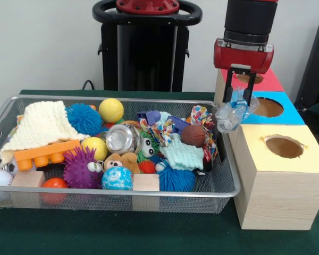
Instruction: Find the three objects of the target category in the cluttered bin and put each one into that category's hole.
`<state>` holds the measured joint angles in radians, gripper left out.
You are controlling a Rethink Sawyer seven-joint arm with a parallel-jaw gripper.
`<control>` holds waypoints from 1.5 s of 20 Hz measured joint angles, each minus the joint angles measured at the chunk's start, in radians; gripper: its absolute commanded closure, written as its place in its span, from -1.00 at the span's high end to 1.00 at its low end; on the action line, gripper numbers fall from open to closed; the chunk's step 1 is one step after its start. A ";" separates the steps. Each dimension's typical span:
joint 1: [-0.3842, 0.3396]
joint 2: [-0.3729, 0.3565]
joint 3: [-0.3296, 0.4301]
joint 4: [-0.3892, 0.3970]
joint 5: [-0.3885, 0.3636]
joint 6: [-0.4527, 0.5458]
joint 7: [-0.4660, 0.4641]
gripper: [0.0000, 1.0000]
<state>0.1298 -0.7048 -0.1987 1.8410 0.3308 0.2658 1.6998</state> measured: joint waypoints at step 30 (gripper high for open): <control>0.126 -0.070 -0.062 0.006 0.062 0.094 0.006 -1.00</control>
<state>0.2562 -0.7753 -0.2604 1.8474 0.3928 0.3599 1.7055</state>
